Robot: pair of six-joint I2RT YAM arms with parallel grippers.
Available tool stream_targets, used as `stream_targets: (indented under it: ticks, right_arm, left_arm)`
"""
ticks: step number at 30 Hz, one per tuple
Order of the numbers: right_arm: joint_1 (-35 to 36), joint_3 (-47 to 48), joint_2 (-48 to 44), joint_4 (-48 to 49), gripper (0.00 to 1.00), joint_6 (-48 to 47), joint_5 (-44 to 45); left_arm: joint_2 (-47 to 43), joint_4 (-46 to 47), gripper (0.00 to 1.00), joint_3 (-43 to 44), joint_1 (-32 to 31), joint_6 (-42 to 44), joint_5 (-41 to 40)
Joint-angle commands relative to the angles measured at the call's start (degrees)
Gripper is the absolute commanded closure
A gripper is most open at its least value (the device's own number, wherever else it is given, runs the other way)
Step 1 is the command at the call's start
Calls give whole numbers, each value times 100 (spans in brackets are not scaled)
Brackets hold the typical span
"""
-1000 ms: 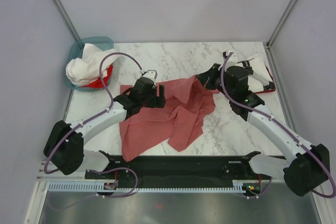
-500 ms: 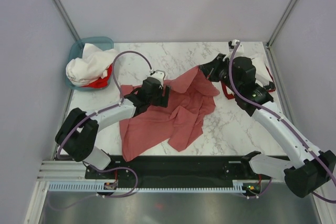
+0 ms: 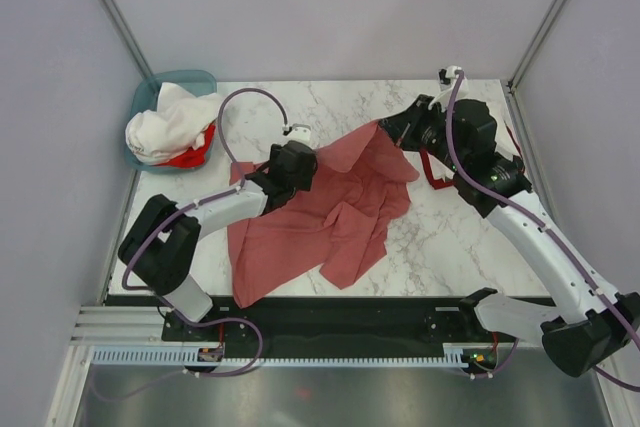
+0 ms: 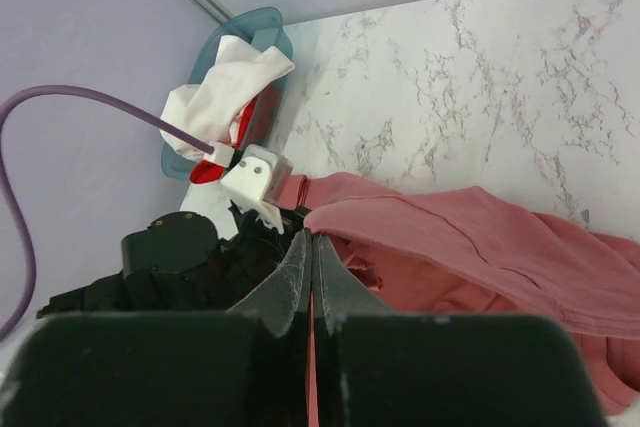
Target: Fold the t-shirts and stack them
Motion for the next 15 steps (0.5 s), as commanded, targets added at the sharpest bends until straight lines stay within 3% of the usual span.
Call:
stream_targets:
  ticks: [1,4,15]
  right_arm:
    - [-16,445,-155,-65,100,6,-13]
    - [-33,673,-182,-250,100,-20,119]
    - [-174,1685,-182,-979,100,-64,699]
  left_arm:
    - [236,-111,36,322,110,38,-400]
    - [359,-375,48,463,365,-295,-356]
    - [429,-490,54,366,1138,-762,812]
